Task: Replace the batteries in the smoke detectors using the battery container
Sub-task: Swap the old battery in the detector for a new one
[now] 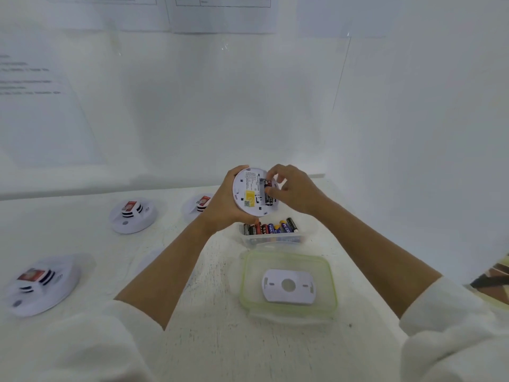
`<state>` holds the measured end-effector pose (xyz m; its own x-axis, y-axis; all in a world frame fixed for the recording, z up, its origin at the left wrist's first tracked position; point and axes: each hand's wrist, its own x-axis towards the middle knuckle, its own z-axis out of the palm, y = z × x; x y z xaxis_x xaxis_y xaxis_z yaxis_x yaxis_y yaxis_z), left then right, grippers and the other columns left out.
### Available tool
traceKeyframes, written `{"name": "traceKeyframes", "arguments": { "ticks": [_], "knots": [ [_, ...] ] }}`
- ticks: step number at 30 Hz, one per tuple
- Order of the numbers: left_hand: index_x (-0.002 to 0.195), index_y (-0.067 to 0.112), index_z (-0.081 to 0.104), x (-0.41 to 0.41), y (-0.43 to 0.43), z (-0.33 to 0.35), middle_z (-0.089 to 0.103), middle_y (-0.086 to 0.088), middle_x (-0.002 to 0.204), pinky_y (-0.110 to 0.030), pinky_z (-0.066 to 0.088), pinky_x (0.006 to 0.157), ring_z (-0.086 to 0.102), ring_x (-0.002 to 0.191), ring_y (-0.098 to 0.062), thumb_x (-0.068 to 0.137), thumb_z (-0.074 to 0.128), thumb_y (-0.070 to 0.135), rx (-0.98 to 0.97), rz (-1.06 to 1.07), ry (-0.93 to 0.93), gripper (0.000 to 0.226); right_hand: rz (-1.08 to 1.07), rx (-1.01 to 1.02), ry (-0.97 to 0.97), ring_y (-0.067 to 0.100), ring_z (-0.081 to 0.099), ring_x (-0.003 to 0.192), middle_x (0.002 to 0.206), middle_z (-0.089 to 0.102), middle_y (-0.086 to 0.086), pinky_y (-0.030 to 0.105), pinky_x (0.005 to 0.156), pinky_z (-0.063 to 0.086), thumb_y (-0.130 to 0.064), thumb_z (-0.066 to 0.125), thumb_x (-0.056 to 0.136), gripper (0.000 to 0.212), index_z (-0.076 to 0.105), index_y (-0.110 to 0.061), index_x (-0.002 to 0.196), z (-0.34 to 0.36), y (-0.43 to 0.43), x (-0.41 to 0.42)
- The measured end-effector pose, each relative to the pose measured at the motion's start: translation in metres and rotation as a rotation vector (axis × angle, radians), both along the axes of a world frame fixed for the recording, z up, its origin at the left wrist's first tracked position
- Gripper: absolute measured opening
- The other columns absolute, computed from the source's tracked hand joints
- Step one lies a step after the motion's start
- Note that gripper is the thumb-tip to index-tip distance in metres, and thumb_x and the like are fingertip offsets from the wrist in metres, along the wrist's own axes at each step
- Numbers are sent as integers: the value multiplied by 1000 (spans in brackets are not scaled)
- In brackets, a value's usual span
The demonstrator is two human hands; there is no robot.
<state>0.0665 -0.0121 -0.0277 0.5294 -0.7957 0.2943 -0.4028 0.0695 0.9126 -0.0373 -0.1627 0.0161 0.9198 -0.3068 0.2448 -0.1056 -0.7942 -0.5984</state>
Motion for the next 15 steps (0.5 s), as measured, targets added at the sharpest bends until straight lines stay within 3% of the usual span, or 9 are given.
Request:
{"name": "traceKeyframes", "arguments": {
  "ticks": [3, 6, 11, 15],
  "knots": [
    [133, 21, 27, 1, -1, 1, 45, 4, 124, -23, 54, 82, 52, 107, 5, 47, 80, 1, -14, 7, 0, 103, -5, 8, -38, 18, 47, 80, 94, 50, 5, 24, 69, 38, -19, 68, 81, 25, 53, -13, 100, -4, 7, 4],
    [133, 21, 28, 0, -1, 0, 43, -1, 127, -24, 54, 82, 51, 110, -2, 47, 80, 1, -19, 5, 10, 103, -40, 37, -58, 18, 44, 73, 86, 50, 5, 19, 57, 34, -16, 71, 75, 27, 49, -16, 90, -7, 8, 7],
    [132, 21, 28, 1, -3, -5, 45, 6, 122, -14, 51, 75, 53, 103, 9, 52, 79, -9, -13, 0, 11, 100, -86, 66, -67, 8, 39, 59, 77, 51, 4, 16, 51, 29, -16, 74, 69, 31, 48, -13, 84, -12, 8, 12],
    [131, 22, 28, 1, -3, -8, 45, 7, 122, -12, 50, 74, 52, 103, 11, 51, 80, -3, 2, 7, -4, 99, -89, 68, -79, 12, 41, 60, 75, 51, 3, 15, 49, 30, -16, 75, 68, 33, 46, -12, 82, -16, 9, 12]
  ]
}}
